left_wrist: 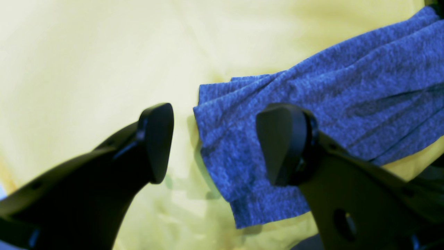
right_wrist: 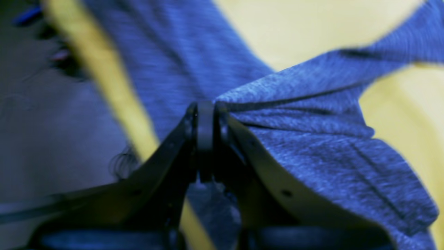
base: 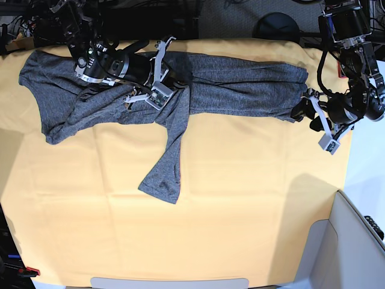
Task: Fold the T-shirt properly
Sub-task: 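Lift the sleeve with the right gripper and lay it over the folded body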
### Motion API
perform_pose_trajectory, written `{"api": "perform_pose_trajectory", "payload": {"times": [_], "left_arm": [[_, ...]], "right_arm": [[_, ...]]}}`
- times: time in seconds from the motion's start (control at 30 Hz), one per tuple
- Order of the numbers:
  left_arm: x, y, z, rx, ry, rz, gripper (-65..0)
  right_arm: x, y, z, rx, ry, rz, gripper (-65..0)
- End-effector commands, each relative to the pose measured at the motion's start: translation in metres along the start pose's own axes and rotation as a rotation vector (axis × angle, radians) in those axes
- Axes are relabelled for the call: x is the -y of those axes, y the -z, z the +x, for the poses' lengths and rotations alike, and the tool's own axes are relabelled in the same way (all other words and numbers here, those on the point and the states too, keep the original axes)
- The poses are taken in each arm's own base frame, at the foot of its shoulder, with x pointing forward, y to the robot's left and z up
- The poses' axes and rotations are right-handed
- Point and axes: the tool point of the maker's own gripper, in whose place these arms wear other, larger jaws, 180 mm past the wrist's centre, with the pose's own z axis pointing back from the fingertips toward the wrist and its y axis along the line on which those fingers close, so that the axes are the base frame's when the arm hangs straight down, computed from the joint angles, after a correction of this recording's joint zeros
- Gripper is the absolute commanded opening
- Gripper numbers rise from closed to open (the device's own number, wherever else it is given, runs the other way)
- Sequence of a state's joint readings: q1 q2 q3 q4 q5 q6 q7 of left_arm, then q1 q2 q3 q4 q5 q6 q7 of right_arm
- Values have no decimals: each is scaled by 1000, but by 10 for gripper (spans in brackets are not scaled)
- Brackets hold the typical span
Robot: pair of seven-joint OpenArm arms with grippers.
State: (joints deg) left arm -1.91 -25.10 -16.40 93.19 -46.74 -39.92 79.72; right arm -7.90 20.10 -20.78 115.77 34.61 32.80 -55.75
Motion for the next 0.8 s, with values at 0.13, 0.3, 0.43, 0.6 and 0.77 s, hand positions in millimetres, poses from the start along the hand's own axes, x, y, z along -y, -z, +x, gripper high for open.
{"api": "perform_pose_trajectory", "payload": {"times": [0.13,0.3,0.43,0.6,0.77], "left_arm": [[-5,-8,12,31,19,17,-249],[0,-4,12,39,10,1,-249],[1,-3,12,37,13,-1,-249],[2,-3,12,36,14,-2,-249],[2,-2,12,37,13,-4,-249]], "right_arm": [[-7,-7,9,41,1,52,-650],[-2,-7,-2,7,8,45,-635],[-2,-7,-3,5,14,43,-464],[7,-10,5,25,0,20,-223],[50,-18,54,161,-8,-97,-229]]}}
